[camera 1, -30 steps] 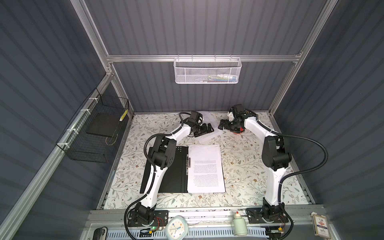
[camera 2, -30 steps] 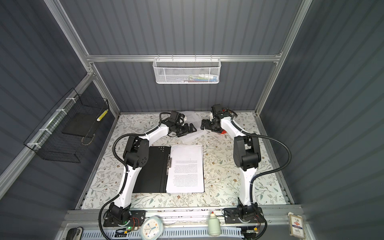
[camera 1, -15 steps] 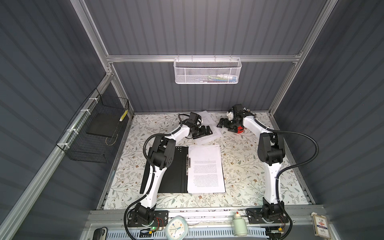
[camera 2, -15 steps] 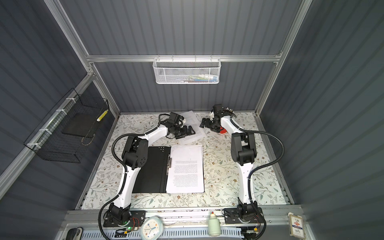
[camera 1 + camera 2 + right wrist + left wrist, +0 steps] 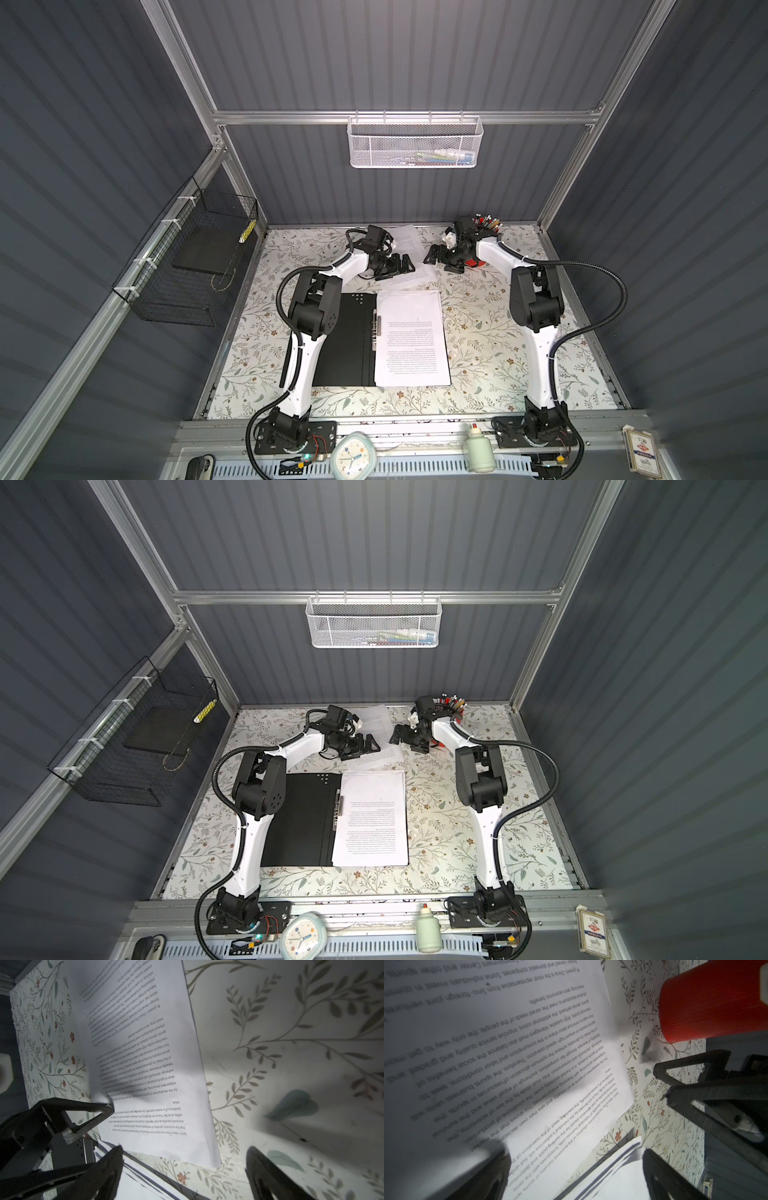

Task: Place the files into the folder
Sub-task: 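Pinch the loose sheet's edge with the left gripper while the right gripper holds it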

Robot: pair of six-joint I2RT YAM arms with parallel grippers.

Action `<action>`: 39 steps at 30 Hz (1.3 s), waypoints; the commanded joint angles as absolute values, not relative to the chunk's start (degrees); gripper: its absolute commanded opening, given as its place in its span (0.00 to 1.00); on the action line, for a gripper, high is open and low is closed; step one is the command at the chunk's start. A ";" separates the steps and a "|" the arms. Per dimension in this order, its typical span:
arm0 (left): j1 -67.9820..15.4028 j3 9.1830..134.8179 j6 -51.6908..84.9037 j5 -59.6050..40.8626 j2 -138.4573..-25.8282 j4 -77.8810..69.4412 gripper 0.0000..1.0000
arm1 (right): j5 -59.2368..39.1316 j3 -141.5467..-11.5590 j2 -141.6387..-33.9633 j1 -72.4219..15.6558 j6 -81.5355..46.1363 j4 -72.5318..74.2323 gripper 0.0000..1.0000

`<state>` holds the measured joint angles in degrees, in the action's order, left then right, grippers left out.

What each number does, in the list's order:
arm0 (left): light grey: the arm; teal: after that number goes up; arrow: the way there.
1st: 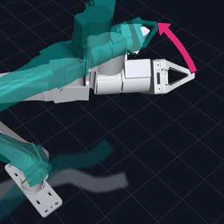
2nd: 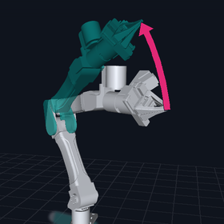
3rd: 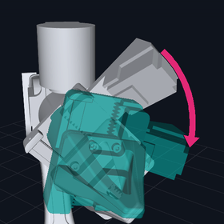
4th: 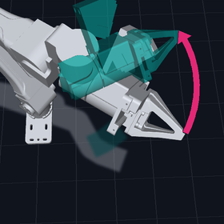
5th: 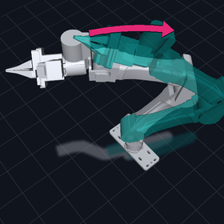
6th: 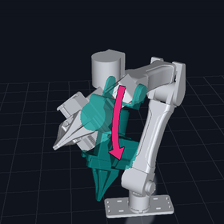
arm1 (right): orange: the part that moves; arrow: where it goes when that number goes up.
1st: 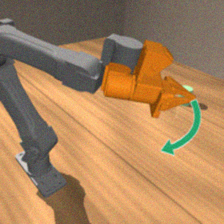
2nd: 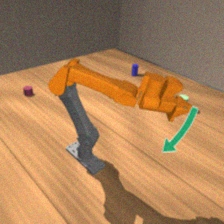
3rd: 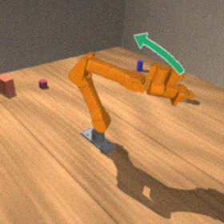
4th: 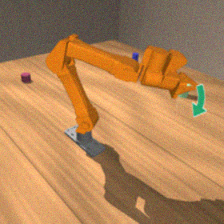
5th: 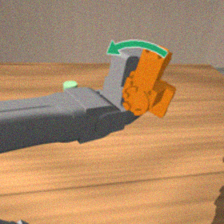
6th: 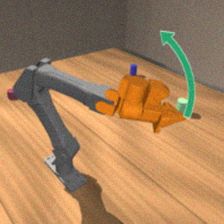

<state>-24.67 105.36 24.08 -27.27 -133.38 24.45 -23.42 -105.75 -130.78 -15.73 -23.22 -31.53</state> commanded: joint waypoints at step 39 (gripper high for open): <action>-24.61 98.72 22.68 -26.46 -135.94 32.27 1.00 | -42.80 -119.67 -143.41 -16.70 -27.82 -26.27 0.92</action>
